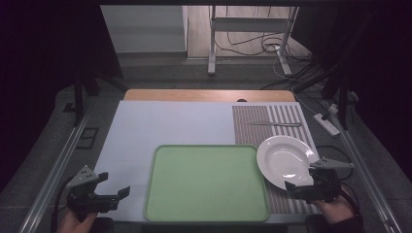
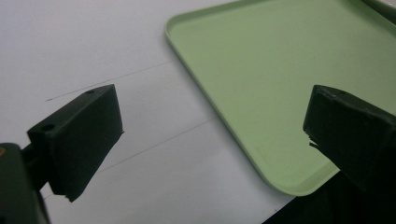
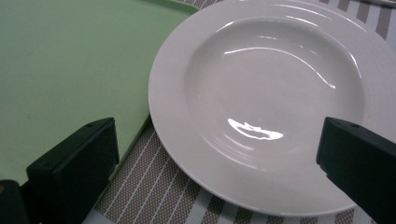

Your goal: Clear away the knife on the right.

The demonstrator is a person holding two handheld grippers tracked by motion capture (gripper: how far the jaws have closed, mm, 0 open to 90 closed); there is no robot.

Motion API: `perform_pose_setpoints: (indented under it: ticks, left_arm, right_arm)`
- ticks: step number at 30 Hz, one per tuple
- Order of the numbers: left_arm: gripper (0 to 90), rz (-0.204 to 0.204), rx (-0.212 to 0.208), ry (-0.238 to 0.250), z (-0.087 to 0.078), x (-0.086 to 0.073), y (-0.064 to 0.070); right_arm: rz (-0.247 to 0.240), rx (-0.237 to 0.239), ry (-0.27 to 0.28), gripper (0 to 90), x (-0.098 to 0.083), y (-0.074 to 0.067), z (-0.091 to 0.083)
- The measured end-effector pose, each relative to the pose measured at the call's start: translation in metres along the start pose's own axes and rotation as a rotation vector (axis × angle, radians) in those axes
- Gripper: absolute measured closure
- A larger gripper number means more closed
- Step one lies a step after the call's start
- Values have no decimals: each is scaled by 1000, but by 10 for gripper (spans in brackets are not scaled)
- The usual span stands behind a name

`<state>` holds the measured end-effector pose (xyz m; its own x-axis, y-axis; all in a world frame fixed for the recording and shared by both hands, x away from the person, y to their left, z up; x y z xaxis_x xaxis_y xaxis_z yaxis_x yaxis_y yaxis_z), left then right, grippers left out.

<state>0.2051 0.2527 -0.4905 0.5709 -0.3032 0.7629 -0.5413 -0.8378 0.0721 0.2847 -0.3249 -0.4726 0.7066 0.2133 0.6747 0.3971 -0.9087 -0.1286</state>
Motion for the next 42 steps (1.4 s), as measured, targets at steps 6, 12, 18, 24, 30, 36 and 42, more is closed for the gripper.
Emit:
perform_pose_setpoints:
  ticks: [6, 12, 18, 24, 30, 36, 42]
  left_arm:
    - [43, -2, 0, 1, 0, 0, 0]
    - [43, -2, -1, 1, 0, 0, 0]
    - [44, -3, -1, 1, 0, 0, 0]
    - [44, -3, -1, 1, 0, 0, 0]
    - [44, -4, 0, 0, 0, 0, 0]
    - [43, -5, -1, 1, 0, 0, 0]
    - [44, -5, -2, 0, 0, 0, 0]
  right_arm:
    - [-15, -7, 8, 3, 5, 2, 7]
    - [-6, -1, -3, 3, 9, 6, 13]
    - [-7, 7, -14, 3, 19, 11, 24]
    - [-24, 24, -20, 3, 23, 14, 34]
    - [-38, 29, -33, 3, 30, 15, 42]
    - [-25, -12, -57, 3, 40, 20, 54]
    - [-2, -19, -77, 3, 47, 25, 63]
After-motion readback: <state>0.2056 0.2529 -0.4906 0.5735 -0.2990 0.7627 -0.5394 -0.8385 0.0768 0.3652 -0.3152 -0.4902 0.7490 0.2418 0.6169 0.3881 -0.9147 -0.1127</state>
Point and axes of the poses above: each handheld gripper's, and its own axes: z roughly forward along the jaws, x roughly out of its top, y roughly to its right, the point moved 4 cm from there along z, roughly forward along the jaws, and after that the axes turned 8 degrees about z, right-handed, at the moved point
